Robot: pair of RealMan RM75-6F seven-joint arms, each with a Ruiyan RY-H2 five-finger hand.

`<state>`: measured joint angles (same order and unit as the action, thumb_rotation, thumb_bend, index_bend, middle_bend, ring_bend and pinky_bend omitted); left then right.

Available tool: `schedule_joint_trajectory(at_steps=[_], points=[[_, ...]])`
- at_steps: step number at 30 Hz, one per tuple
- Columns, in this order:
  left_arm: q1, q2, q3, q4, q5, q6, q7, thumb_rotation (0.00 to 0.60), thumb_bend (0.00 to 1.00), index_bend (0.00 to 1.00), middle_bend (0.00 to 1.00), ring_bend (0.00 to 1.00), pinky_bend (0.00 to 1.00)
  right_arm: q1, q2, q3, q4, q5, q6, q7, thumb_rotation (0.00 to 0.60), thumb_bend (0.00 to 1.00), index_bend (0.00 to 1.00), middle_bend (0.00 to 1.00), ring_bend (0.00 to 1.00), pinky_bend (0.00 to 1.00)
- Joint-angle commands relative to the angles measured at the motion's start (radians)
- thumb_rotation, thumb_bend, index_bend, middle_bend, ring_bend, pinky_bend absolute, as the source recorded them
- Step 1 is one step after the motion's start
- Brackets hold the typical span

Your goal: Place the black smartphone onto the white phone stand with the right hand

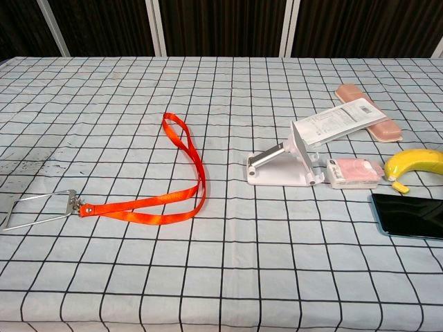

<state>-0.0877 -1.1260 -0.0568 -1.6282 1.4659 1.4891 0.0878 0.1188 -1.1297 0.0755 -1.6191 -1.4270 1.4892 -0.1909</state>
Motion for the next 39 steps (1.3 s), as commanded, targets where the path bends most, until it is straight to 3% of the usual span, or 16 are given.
schedule_joint_trajectory(at_steps=[1, 9, 14, 21, 30, 39], points=[[0.0, 0.0, 0.0, 0.001, 0.0, 0.0, -0.003, 0.6, 0.0, 0.0, 0.0, 0.0, 0.0, 0.0, 0.001, -0.003, -0.005, -0.011, 0.0, 0.002, 0.6, 0.0, 0.0, 0.0, 0.0, 0.15], [0.0, -0.003, 0.0, 0.001, 0.003, 0.002, -0.003, 0.6, 0.0, 0.0, 0.0, 0.0, 0.0, 0.006, 0.009, -0.022, -0.067, -0.058, -0.014, 0.005, 0.6, 0.03, 0.0, 0.01, 0.0, 0.15], [-0.003, -0.004, -0.004, 0.004, -0.003, -0.001, -0.012, 0.6, 0.0, 0.0, 0.0, 0.0, 0.0, 0.026, 0.0, -0.044, -0.119, -0.072, -0.07, -0.058, 0.6, 0.07, 0.11, 0.17, 0.12, 0.15], [-0.008, -0.003, -0.004, 0.008, -0.003, -0.012, -0.026, 0.6, 0.0, 0.0, 0.0, 0.0, 0.0, 0.062, -0.059, -0.053, -0.166, -0.016, -0.169, -0.162, 0.6, 0.1, 0.23, 0.25, 0.21, 0.15], [-0.014, 0.004, 0.0, 0.013, 0.005, -0.023, -0.057, 0.6, 0.0, 0.0, 0.0, 0.0, 0.0, 0.096, -0.175, -0.04, -0.171, 0.089, -0.234, -0.298, 0.6, 0.13, 0.25, 0.29, 0.27, 0.15], [-0.014, 0.007, 0.001, 0.011, 0.003, -0.024, -0.063, 0.6, 0.0, 0.0, 0.0, 0.0, 0.0, 0.121, -0.235, -0.022, -0.142, 0.177, -0.268, -0.343, 0.6, 0.13, 0.27, 0.31, 0.27, 0.15]])
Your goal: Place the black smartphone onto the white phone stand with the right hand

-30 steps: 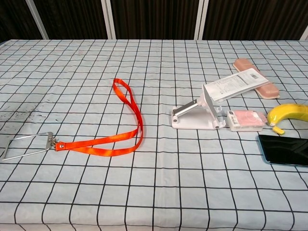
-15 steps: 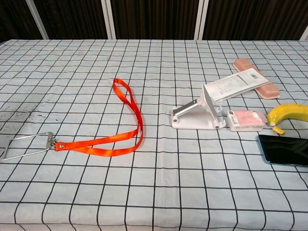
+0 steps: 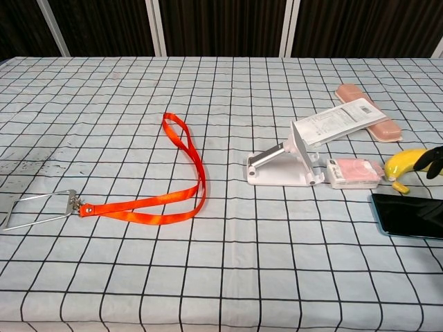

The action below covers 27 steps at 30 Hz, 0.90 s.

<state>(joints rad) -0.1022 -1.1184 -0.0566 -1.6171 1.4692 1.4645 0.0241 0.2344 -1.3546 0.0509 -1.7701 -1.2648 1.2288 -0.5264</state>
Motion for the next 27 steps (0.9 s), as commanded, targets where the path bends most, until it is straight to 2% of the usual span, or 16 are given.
schedule_joint_trajectory(at_steps=[1, 6, 12, 27], points=[[0.0, 0.0, 0.0, -0.001, -0.001, 0.0, 0.002, 0.6, 0.0, 0.0, 0.0, 0.0, 0.0, 0.007, -0.014, 0.003, 0.013, 0.021, -0.009, -0.008, 0.6, 0.13, 0.27, 0.31, 0.27, 0.15], [0.0, -0.002, 0.0, -0.005, -0.006, -0.001, 0.009, 0.6, 0.0, 0.0, 0.0, 0.0, 0.0, 0.01, -0.029, 0.004, 0.031, 0.057, -0.019, -0.004, 0.6, 0.14, 0.27, 0.31, 0.27, 0.15], [0.0, -0.001, 0.0, -0.008, -0.01, -0.003, 0.011, 0.6, 0.0, 0.0, 0.0, 0.0, 0.0, 0.018, -0.044, 0.007, 0.047, 0.086, -0.03, 0.006, 0.6, 0.21, 0.29, 0.31, 0.27, 0.15], [-0.002, 0.001, -0.001, -0.009, -0.016, -0.009, 0.007, 0.6, 0.0, 0.0, 0.0, 0.0, 0.0, 0.037, -0.081, 0.011, 0.071, 0.115, -0.034, 0.012, 0.6, 0.21, 0.29, 0.31, 0.27, 0.15]])
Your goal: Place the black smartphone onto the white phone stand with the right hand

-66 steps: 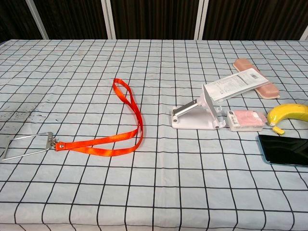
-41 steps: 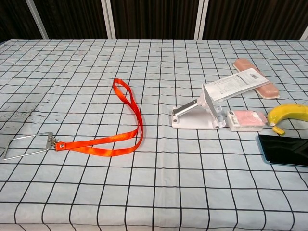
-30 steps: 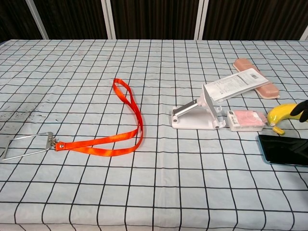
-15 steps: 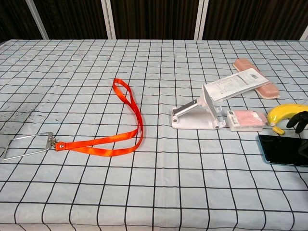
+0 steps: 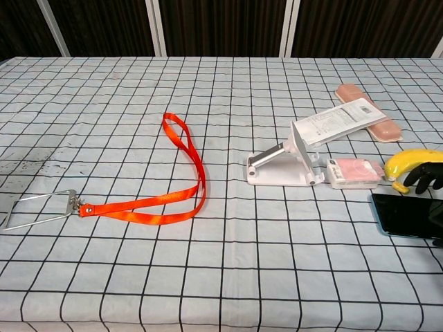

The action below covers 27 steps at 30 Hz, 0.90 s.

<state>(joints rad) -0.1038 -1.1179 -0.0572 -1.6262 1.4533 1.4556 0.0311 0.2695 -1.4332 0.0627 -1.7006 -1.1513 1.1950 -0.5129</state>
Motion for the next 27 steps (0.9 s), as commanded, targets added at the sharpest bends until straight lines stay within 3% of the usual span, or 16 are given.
schedule_joint_trajectory(at_steps=[1, 27], points=[[0.0, 0.0, 0.0, 0.0, -0.001, -0.001, -0.001, 0.6, 0.0, 0.0, 0.0, 0.0, 0.0, 0.003, -0.004, -0.001, 0.002, 0.004, -0.001, -0.003, 0.6, 0.21, 0.29, 0.31, 0.27, 0.15], [-0.002, 0.004, -0.002, -0.005, -0.011, -0.007, -0.007, 0.6, 0.0, 0.0, 0.0, 0.0, 0.0, 0.023, -0.032, -0.009, 0.037, 0.036, -0.009, -0.001, 0.6, 0.23, 0.33, 0.34, 0.29, 0.15]])
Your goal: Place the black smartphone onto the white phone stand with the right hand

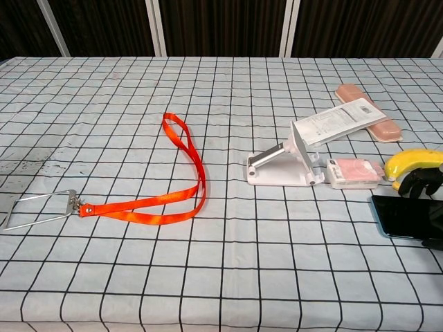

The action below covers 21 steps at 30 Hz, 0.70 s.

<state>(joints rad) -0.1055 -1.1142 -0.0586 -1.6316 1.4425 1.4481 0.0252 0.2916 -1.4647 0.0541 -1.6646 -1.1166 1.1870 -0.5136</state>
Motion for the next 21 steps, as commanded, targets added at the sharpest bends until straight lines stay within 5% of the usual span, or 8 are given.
schedule_joint_trajectory(at_steps=[1, 11, 21], points=[[0.0, 0.0, 0.0, 0.0, 0.0, 0.0, -0.001, 0.6, 0.0, 0.0, 0.0, 0.0, 0.0, 0.001, 0.0, -0.002, 0.002, 0.002, -0.001, -0.001, 0.6, 0.23, 0.34, 0.35, 0.29, 0.15], [0.0, 0.001, 0.0, -0.001, -0.001, 0.001, -0.002, 0.6, 0.0, 0.0, 0.0, 0.0, 0.0, 0.002, -0.002, -0.012, 0.015, -0.012, 0.002, 0.011, 0.6, 0.38, 0.47, 0.48, 0.45, 0.16], [0.0, 0.002, 0.0, -0.003, -0.002, 0.0, -0.004, 0.6, 0.0, 0.0, 0.0, 0.0, 0.0, -0.003, 0.009, -0.017, 0.019, -0.037, 0.007, 0.055, 0.6, 0.44, 0.5, 0.51, 0.49, 0.17]])
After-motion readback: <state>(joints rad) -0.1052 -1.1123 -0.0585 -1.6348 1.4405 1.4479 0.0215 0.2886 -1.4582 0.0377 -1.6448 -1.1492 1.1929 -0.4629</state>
